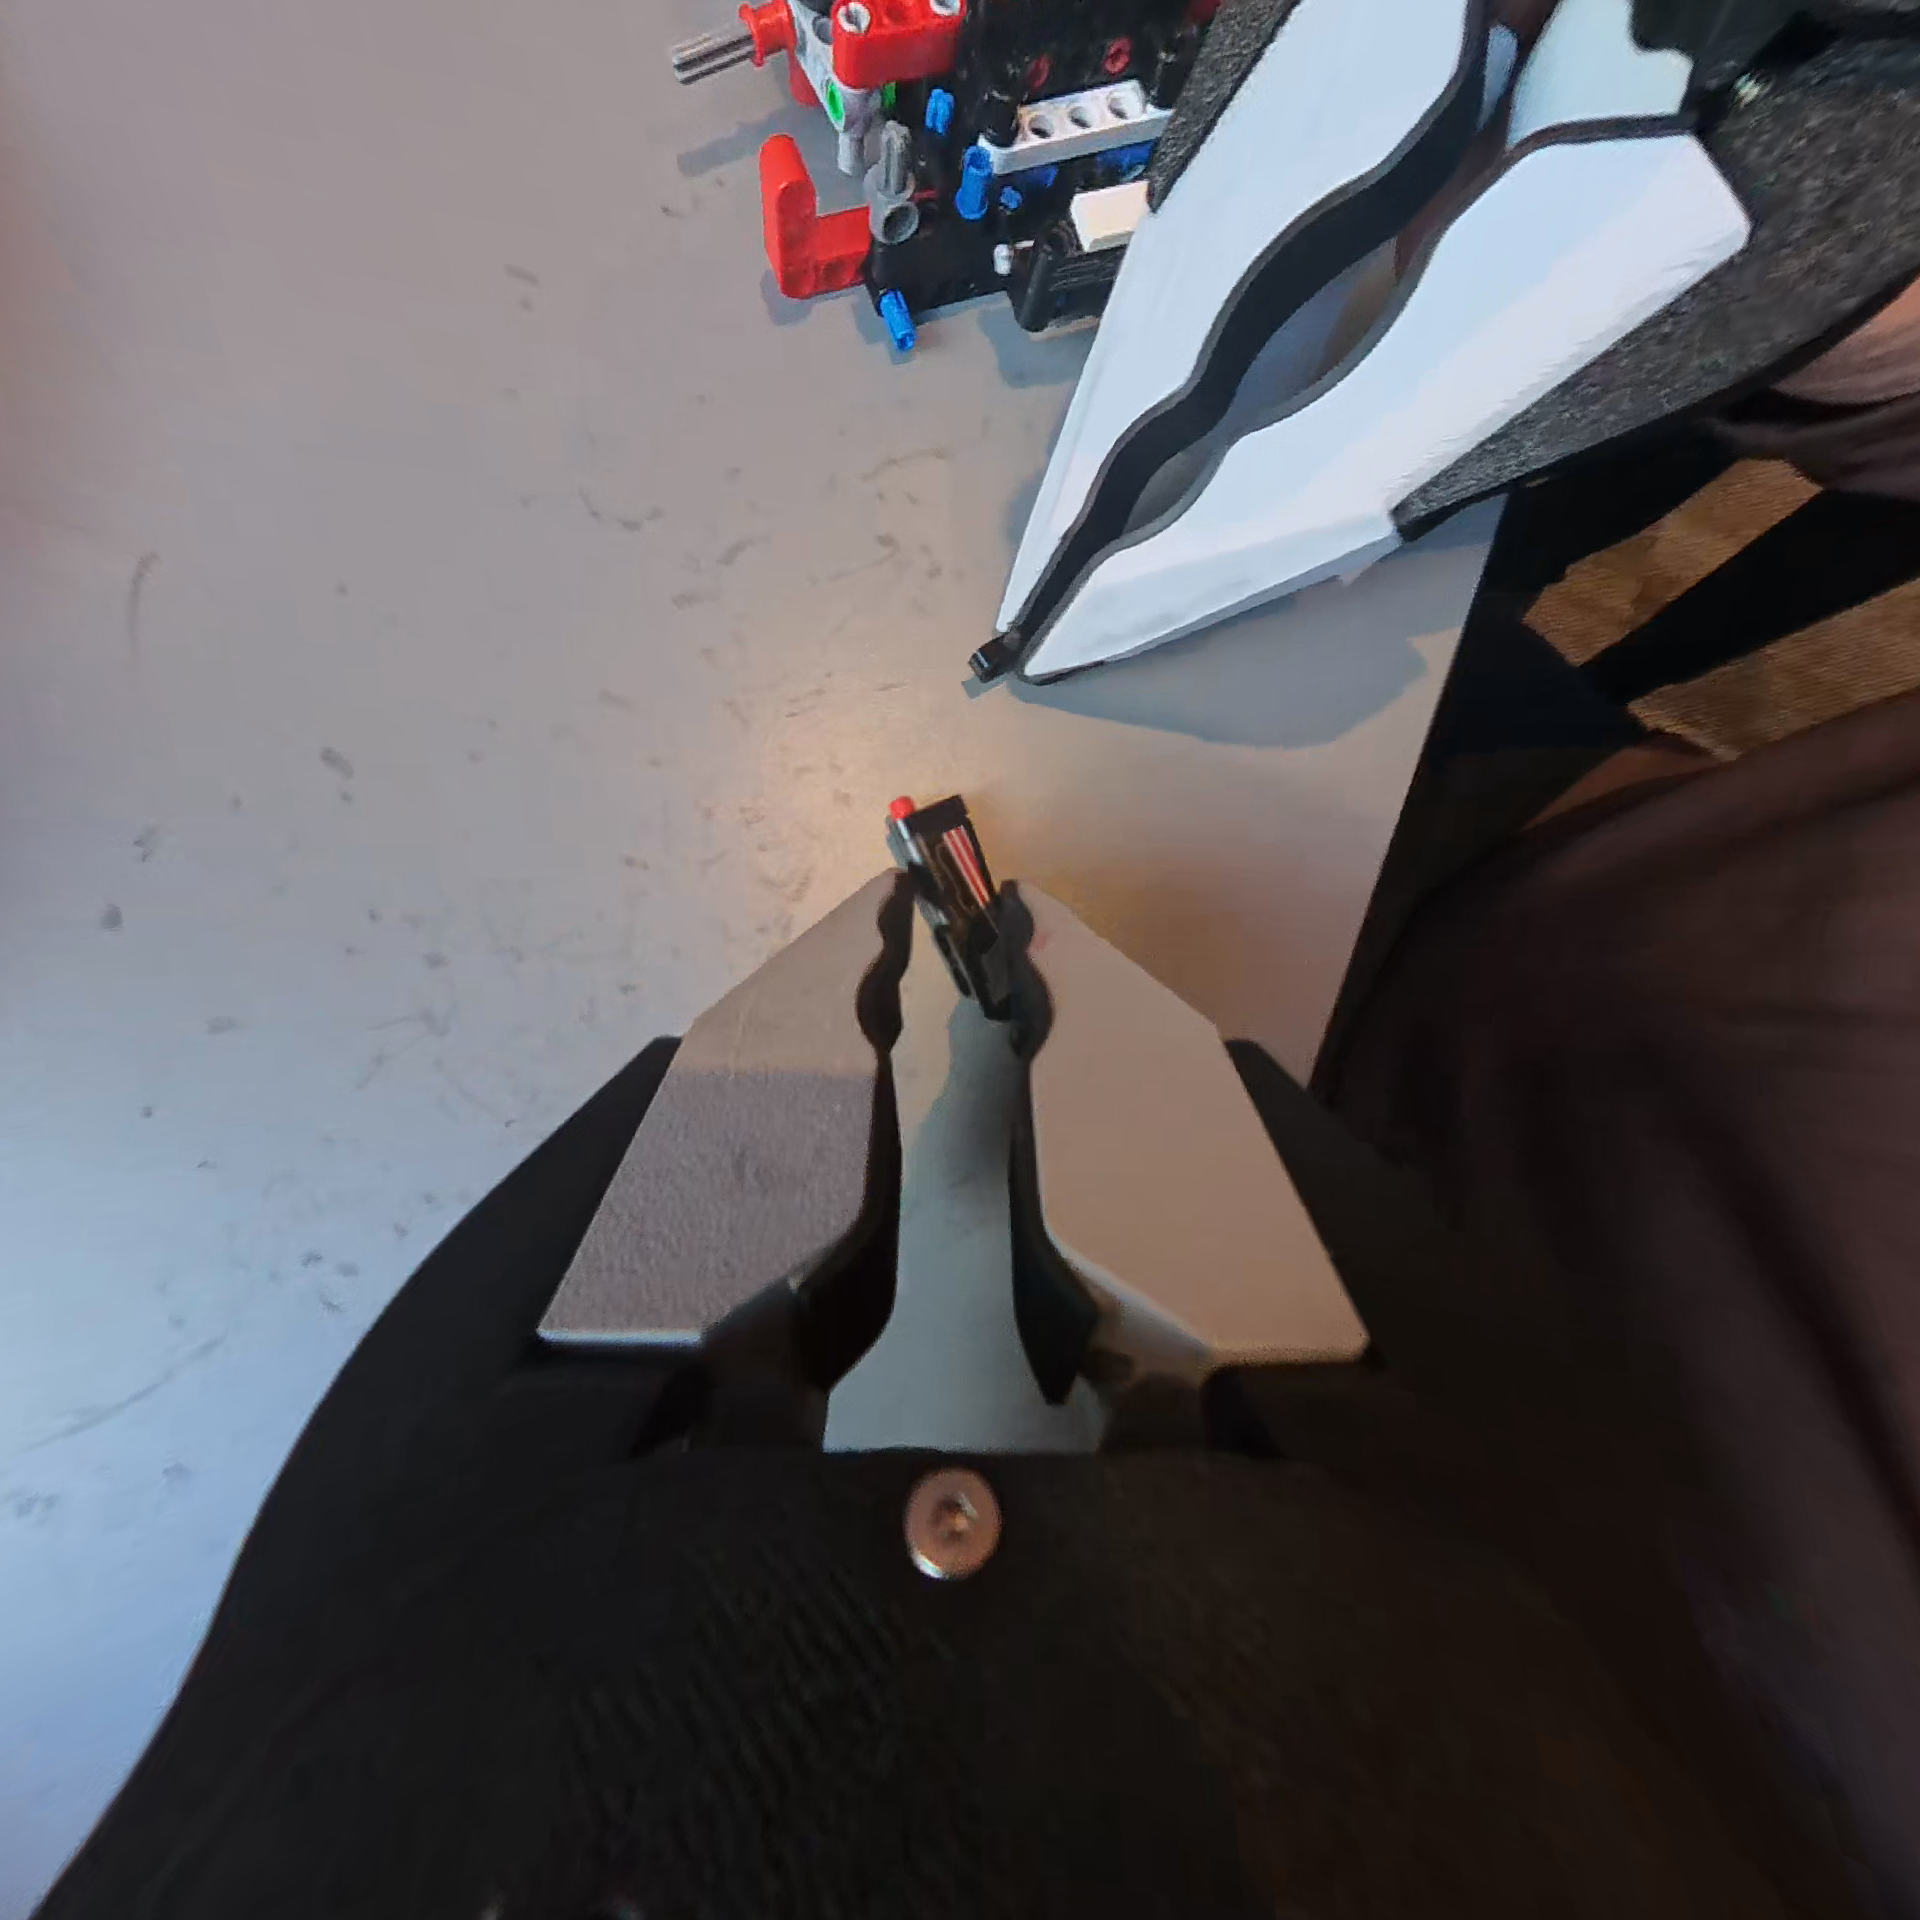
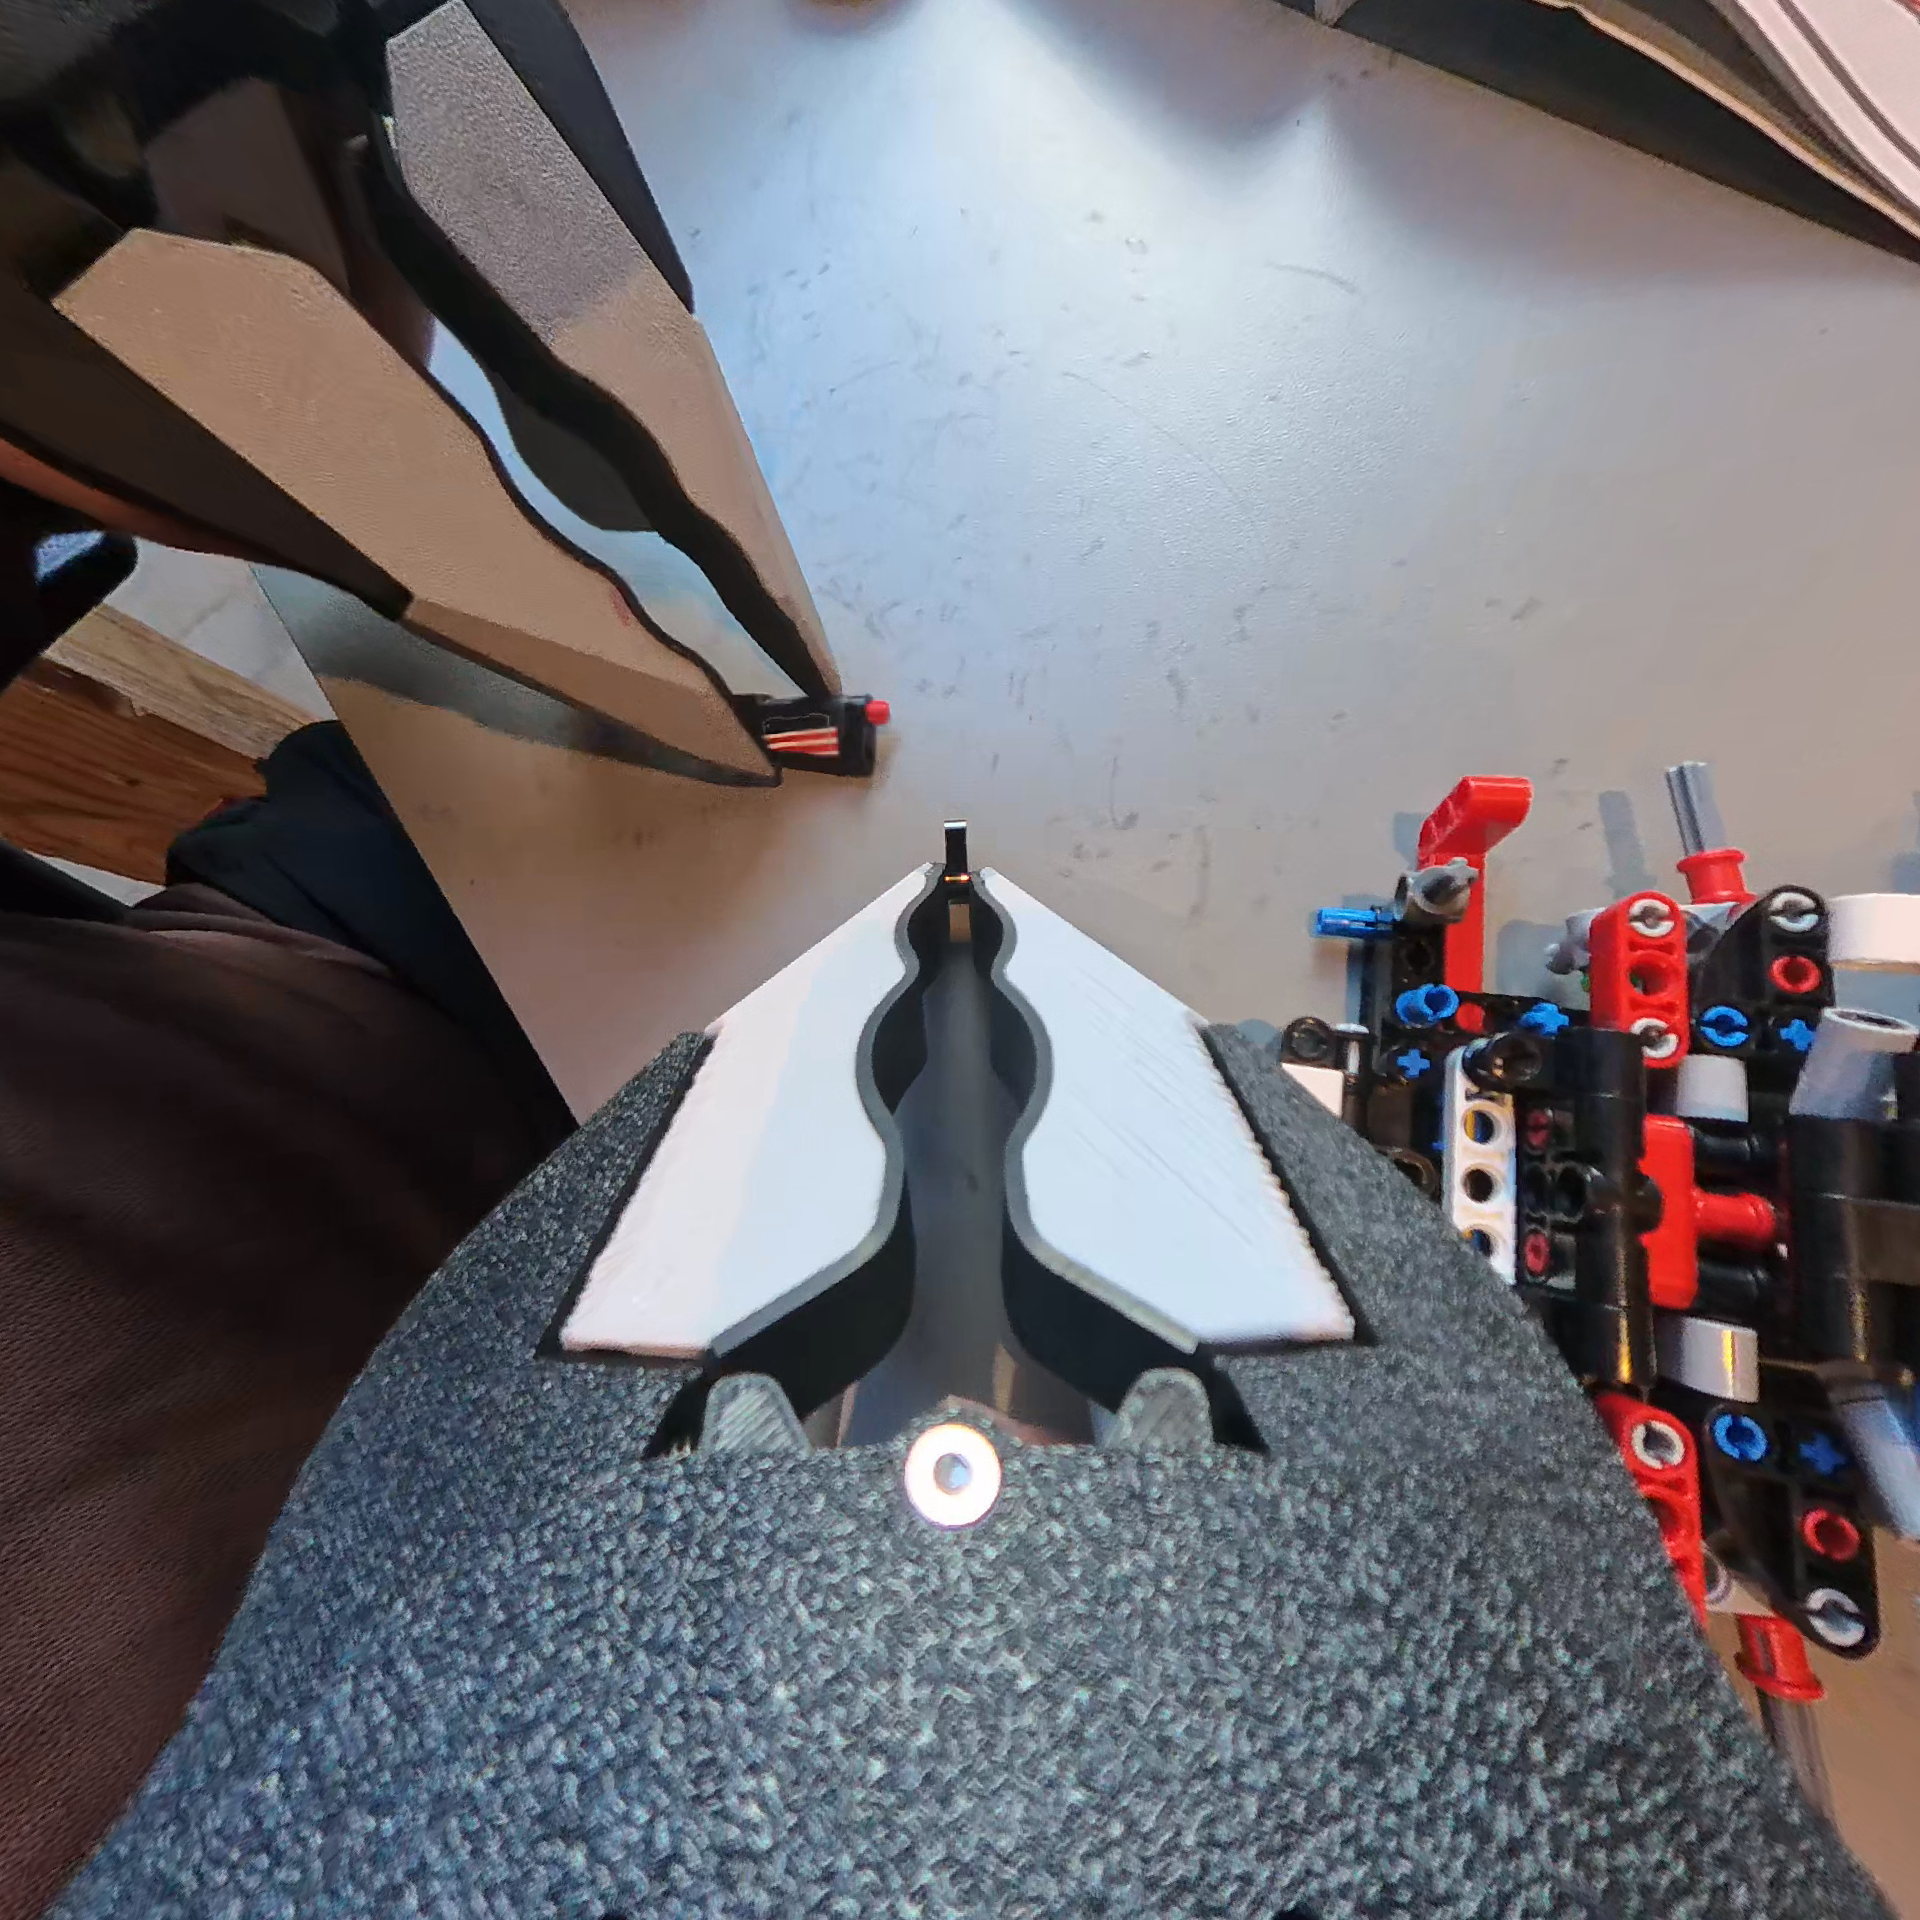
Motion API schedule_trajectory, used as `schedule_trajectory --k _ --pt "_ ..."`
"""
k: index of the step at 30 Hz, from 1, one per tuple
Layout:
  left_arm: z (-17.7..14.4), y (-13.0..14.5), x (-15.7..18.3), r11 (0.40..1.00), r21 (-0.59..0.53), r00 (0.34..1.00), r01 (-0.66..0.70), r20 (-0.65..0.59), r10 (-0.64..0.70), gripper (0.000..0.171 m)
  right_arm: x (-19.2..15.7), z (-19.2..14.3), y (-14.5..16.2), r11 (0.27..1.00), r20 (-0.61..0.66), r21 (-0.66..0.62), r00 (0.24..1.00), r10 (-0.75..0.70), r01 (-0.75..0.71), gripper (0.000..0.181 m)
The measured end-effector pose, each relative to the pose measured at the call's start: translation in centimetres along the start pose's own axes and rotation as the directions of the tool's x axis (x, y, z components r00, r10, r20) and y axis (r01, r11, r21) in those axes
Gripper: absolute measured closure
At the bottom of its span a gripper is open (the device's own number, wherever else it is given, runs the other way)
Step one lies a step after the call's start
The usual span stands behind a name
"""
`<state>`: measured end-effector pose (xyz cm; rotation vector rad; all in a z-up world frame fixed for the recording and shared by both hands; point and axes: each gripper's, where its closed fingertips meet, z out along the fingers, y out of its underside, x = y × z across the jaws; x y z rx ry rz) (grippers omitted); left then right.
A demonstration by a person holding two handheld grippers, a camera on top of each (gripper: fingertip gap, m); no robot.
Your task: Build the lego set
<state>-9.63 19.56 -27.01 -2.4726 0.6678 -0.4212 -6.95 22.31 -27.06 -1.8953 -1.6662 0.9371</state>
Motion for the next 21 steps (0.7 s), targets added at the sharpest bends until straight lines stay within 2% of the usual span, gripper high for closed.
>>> schedule_trajectory --k 3,6,10,16,21 --pt "0.2 -0.1 0.5 0.998 -0.015 0.998 -0.057 -0.037 0.057 0.159 -0.1 0.0 0.0 1.0 -0.001 -0.001 1.0 -0.009 0.009 0.177" --pt "0.3 -0.2 1.1 0.998 -0.043 0.996 -0.047 -0.078 0.044 0.158 -0.2 0.1 0.0 1.0 -0.003 -0.002 1.0 -0.016 0.016 0.177" --pt "0.0 -0.2 0.9 0.997 -0.034 0.997 -0.067 -0.027 0.066 0.151 -0.2 0.0 0.0 1.0 -0.005 -0.001 1.0 -0.02 0.02 0.177" --pt "-0.8 0.3 0.8 1.0 0.001 1.0 -0.014 -0.004 0.014 0.149 -0.2 0.1 0.0 0.999 -0.023 -0.002 0.999 -0.04 0.04 0.177" --pt "-0.1 0.3 0.6 1.0 0.006 0.999 -0.022 0.029 0.022 0.15 -0.3 0.2 -0.1 0.999 -0.029 -0.001 0.998 -0.05 0.05 0.177"
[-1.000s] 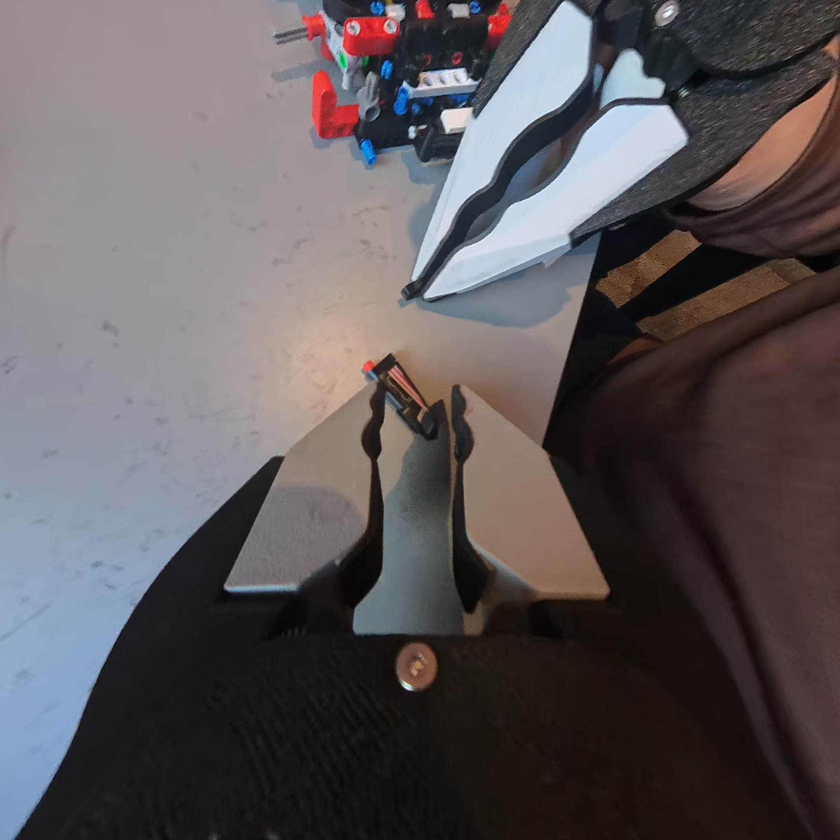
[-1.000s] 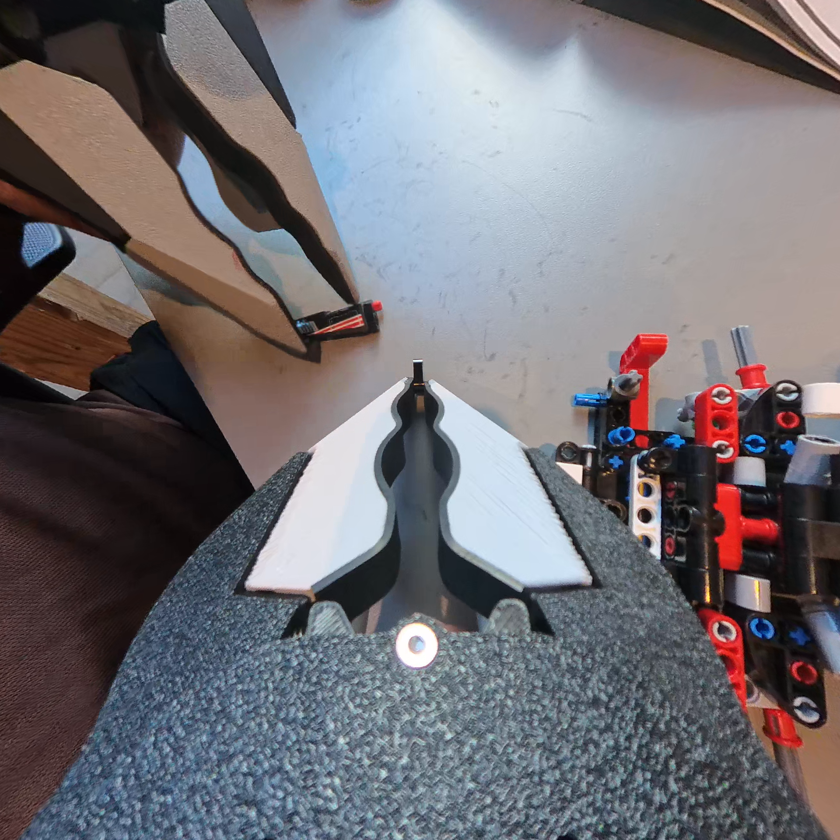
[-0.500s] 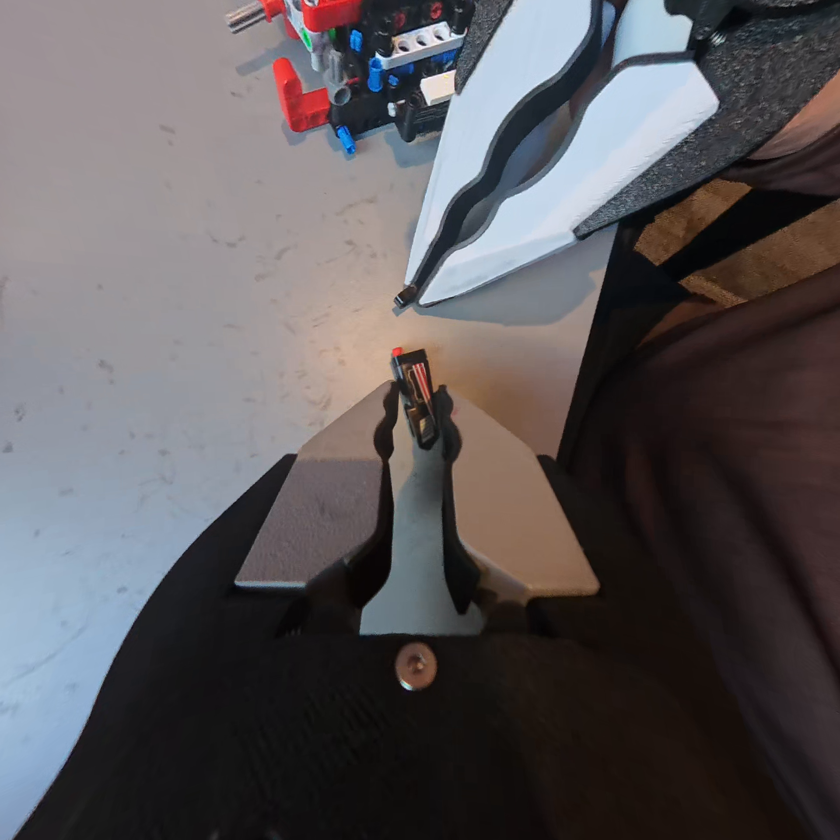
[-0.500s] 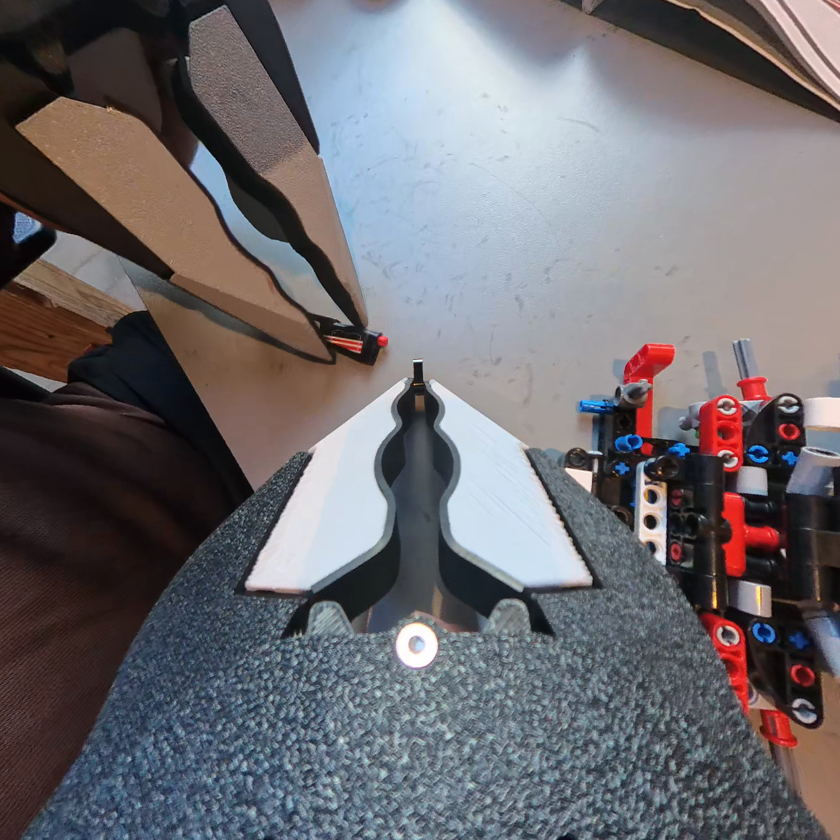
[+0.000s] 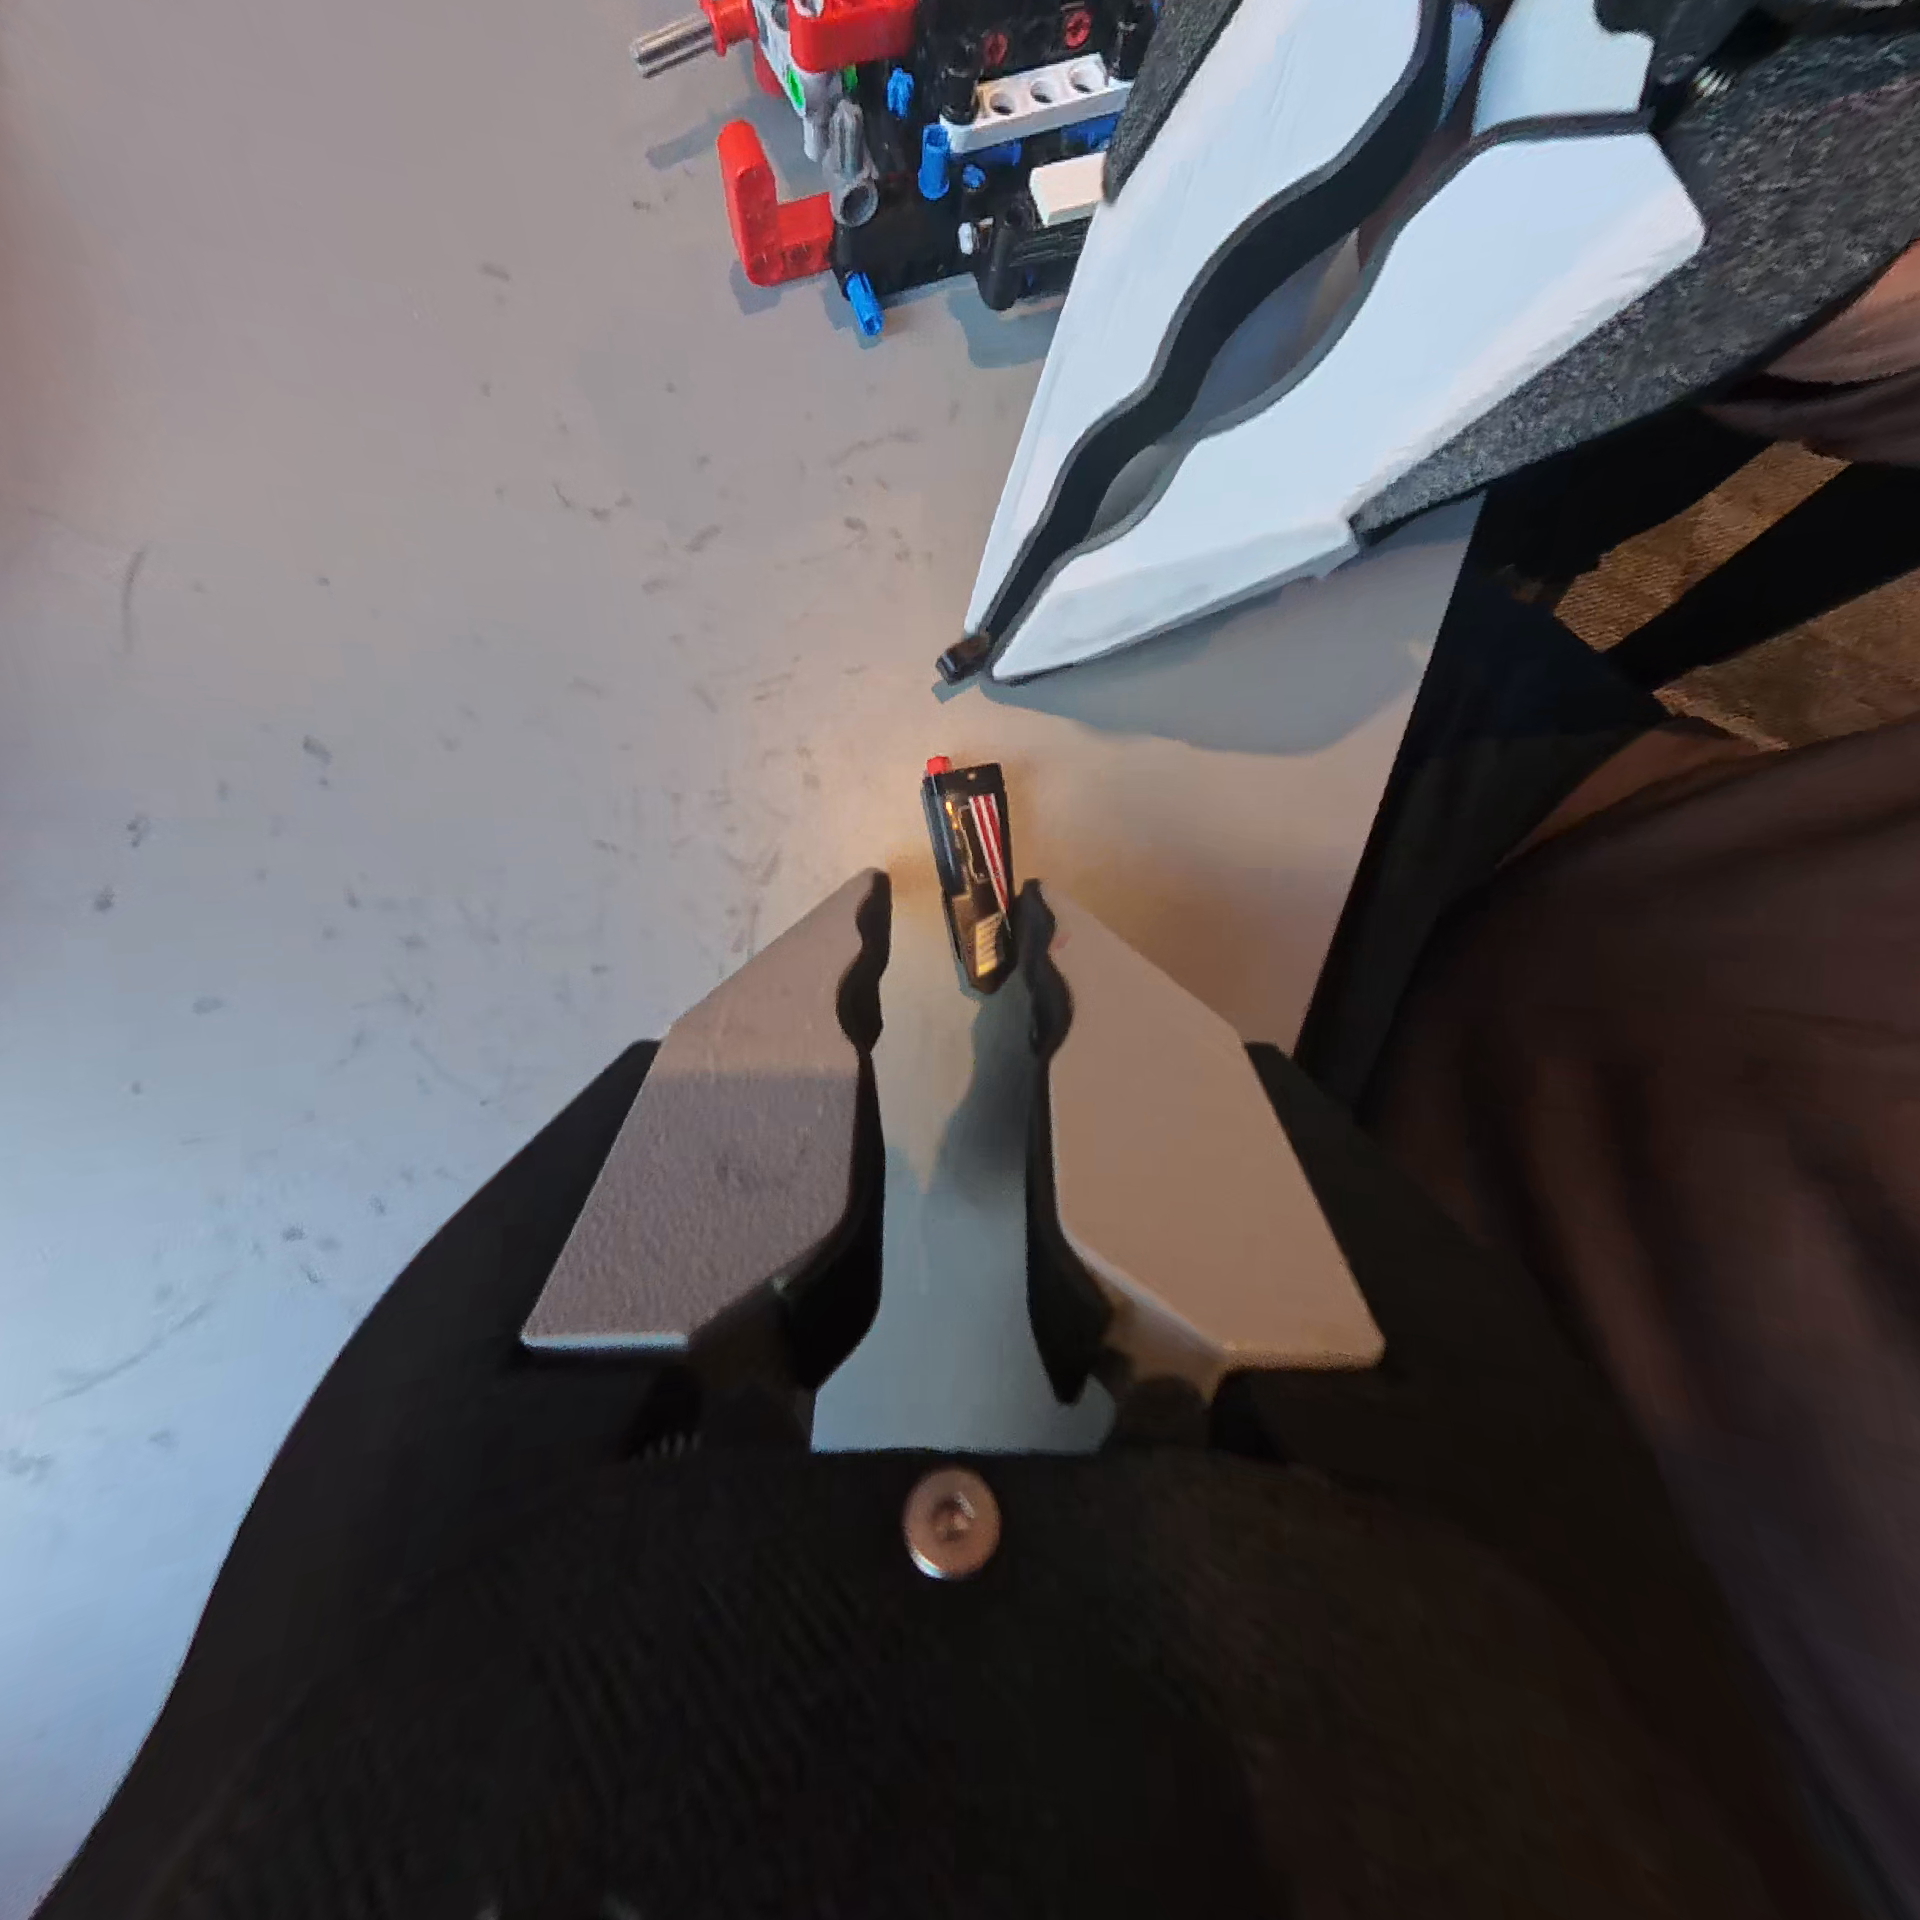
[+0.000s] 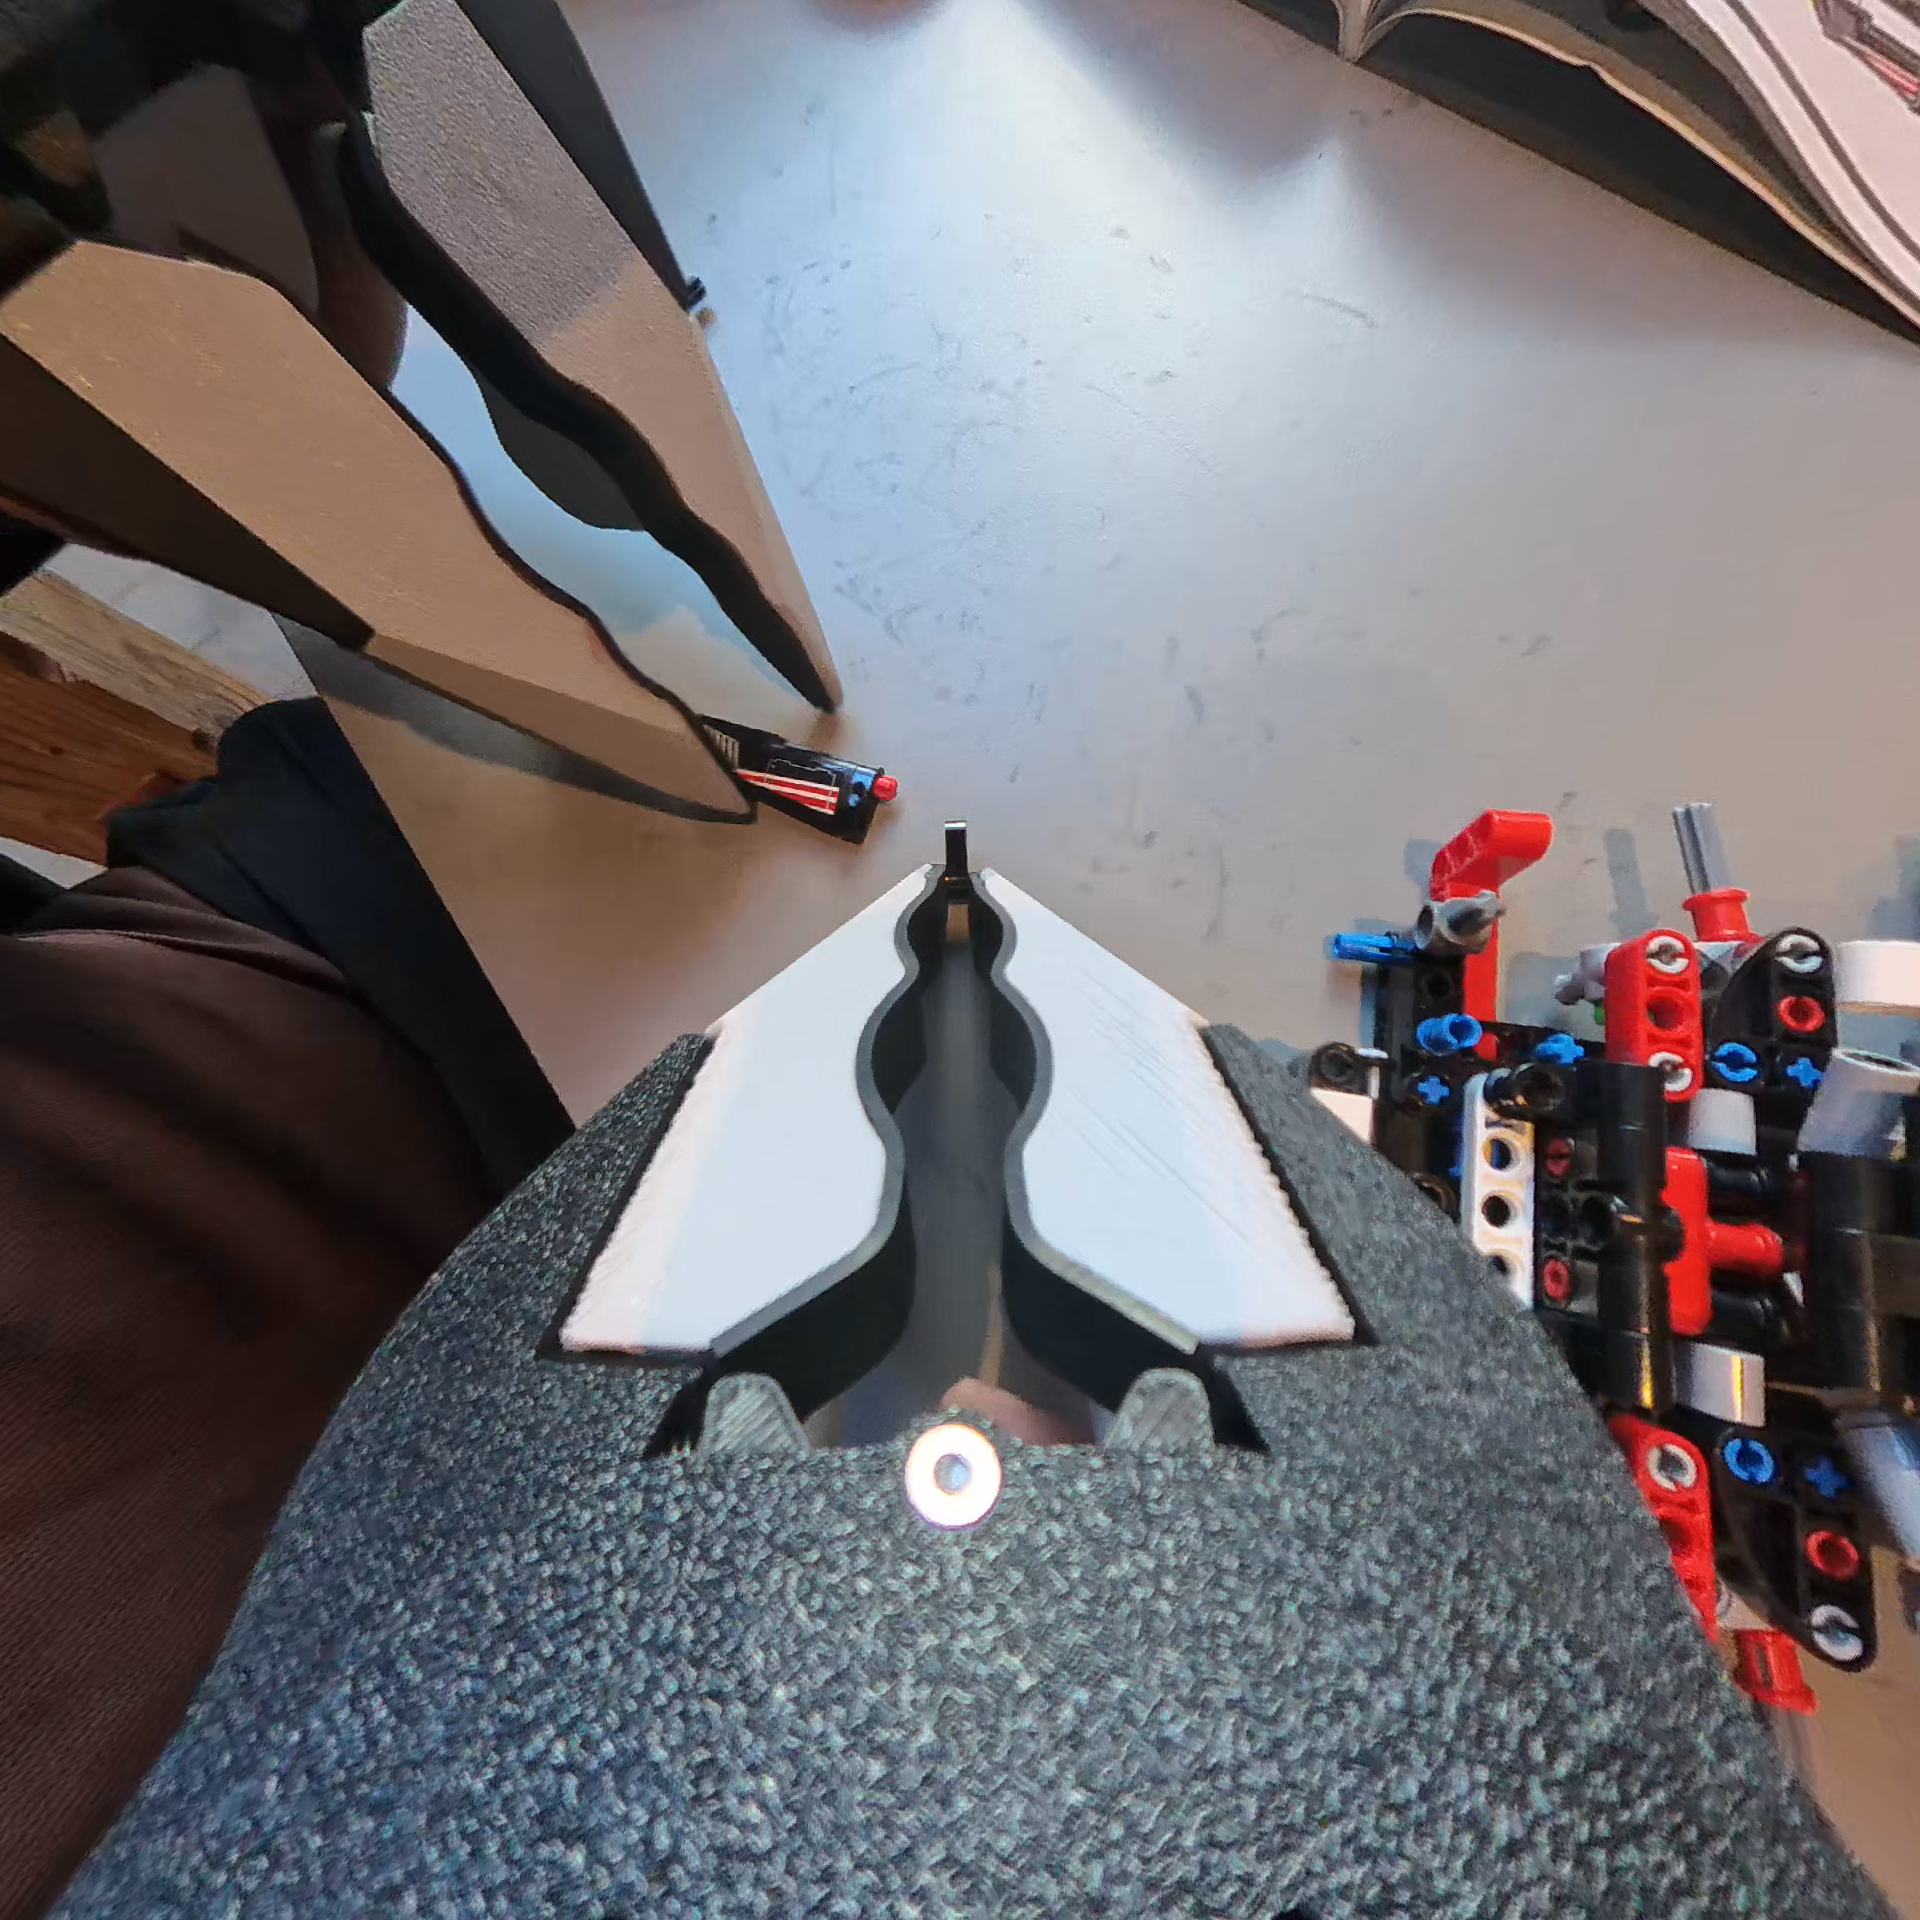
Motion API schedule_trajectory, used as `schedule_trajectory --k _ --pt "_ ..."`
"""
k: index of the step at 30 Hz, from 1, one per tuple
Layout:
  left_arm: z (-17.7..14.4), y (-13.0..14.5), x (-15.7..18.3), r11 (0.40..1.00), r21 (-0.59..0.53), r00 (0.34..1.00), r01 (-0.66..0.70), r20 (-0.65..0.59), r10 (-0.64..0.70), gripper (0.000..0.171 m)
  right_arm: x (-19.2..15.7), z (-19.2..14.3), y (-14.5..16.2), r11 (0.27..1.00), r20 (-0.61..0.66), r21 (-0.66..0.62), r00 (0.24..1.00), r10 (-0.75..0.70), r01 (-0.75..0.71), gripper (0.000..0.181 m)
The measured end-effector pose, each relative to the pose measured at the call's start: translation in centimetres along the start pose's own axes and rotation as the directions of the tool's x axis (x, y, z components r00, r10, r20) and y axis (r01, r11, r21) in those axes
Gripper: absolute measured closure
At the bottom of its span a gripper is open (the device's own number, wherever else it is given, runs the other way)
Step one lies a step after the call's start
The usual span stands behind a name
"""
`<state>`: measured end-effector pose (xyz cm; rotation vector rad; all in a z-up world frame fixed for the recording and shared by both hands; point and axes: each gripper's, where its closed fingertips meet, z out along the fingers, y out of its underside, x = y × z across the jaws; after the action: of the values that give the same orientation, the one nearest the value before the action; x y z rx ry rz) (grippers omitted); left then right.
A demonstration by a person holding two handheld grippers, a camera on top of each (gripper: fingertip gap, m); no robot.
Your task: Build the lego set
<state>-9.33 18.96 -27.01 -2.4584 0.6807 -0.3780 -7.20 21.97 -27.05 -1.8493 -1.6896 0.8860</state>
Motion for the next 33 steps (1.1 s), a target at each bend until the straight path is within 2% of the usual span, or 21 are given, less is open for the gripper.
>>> schedule_trajectory --k 6,12,33 --pt "0.6 -0.6 0.0 0.999 0.01 0.999 -0.045 0.003 0.045 0.161 -0.3 0.4 -0.3 1.0 -0.016 -0.007 1.0 -0.021 0.021 0.177" --pt "0.8 -0.9 0.3 0.999 0.03 0.999 -0.041 -0.029 0.042 0.162 -0.3 0.5 -0.3 1.0 -0.023 -0.013 1.0 -0.013 0.013 0.177" --pt "0.9 -1.2 0.2 0.987 0.158 1.0 0.007 0.026 -0.011 0.161 -0.3 0.4 -0.2 0.989 -0.049 -0.097 0.993 0.107 -0.112 0.176"
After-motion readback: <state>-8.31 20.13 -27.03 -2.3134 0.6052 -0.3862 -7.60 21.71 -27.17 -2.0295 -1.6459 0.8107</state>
